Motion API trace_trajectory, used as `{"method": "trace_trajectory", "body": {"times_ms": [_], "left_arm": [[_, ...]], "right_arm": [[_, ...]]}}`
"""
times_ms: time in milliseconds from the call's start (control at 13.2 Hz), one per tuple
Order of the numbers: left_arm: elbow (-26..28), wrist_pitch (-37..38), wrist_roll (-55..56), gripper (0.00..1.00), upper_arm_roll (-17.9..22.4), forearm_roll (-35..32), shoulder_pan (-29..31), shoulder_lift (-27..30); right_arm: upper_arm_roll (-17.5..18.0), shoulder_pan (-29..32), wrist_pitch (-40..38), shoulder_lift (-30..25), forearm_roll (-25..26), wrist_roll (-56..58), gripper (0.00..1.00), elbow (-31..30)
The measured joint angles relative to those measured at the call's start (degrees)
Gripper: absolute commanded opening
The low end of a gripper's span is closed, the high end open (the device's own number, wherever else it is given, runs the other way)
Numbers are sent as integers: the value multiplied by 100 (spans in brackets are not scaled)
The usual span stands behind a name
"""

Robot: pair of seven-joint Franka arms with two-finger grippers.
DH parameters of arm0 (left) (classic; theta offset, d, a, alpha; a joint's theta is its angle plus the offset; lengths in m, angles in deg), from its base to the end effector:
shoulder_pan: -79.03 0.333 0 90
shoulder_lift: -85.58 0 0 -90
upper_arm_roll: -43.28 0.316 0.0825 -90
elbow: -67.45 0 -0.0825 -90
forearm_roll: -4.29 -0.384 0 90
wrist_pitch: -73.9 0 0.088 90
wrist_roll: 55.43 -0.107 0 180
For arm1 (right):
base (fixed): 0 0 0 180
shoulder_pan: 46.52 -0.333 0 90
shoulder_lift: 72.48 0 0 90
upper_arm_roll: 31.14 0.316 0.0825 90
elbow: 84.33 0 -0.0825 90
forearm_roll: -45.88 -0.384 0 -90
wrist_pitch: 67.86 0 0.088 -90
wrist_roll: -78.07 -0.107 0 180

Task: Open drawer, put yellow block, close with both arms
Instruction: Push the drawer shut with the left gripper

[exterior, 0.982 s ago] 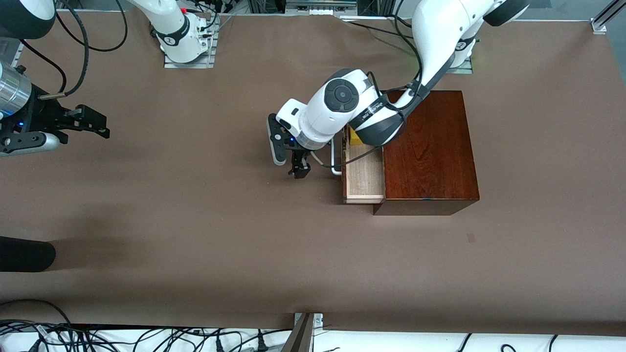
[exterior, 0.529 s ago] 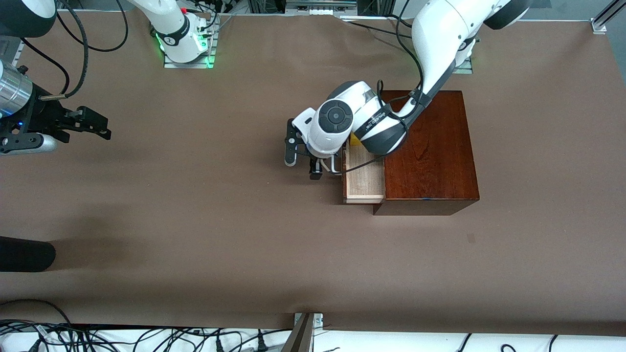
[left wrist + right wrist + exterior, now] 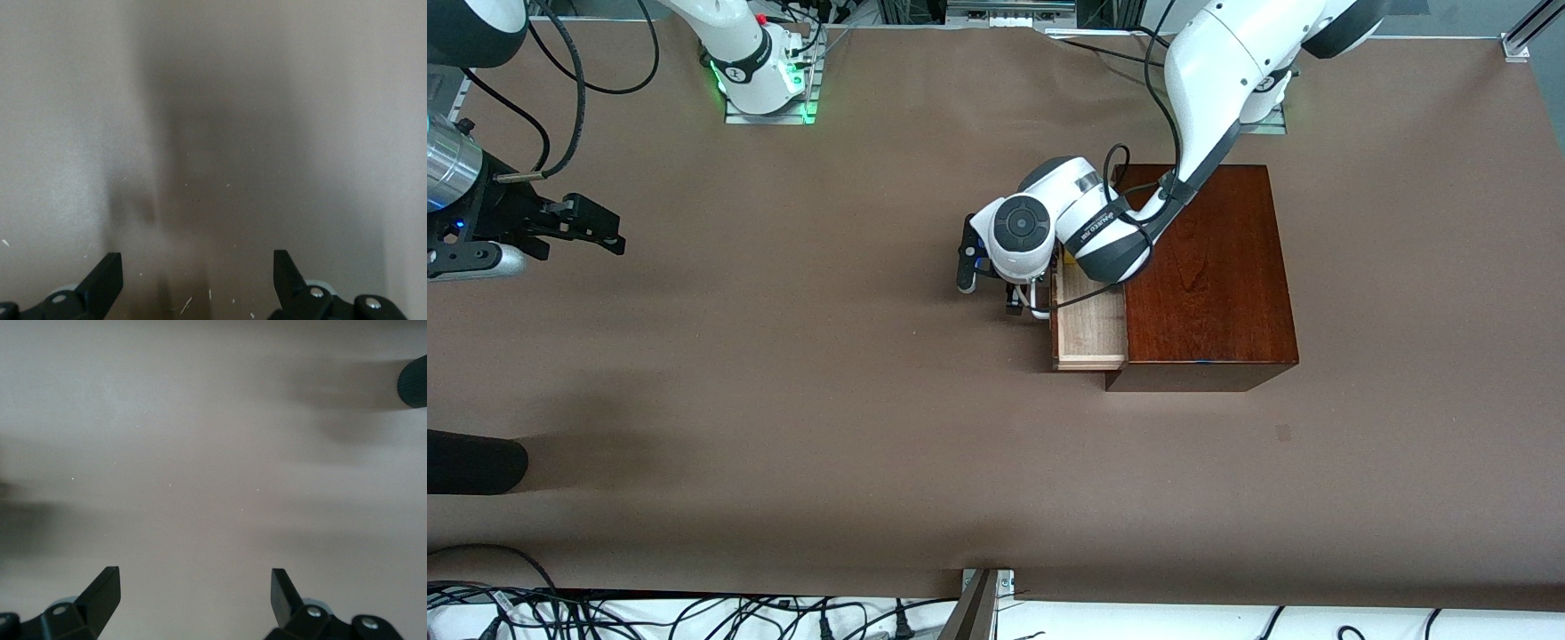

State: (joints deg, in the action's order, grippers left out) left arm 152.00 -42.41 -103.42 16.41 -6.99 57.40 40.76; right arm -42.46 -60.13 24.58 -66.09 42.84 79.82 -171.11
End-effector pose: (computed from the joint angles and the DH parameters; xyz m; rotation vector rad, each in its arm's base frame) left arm 0.5111 -0.4779 0.2371 1.9733 -2.2213 -0.2124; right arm 0.5903 0.0355 0.5921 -3.1086 -0.1074 0.0167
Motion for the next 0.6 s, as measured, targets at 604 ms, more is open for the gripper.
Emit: {"method": "trace_trajectory", "body": {"times_ms": [604], "left_arm": [[-69,896,-192,100,280,-54,151,17]], "right_arm": [[-4,0,0,1,1,0,100,14]]}}
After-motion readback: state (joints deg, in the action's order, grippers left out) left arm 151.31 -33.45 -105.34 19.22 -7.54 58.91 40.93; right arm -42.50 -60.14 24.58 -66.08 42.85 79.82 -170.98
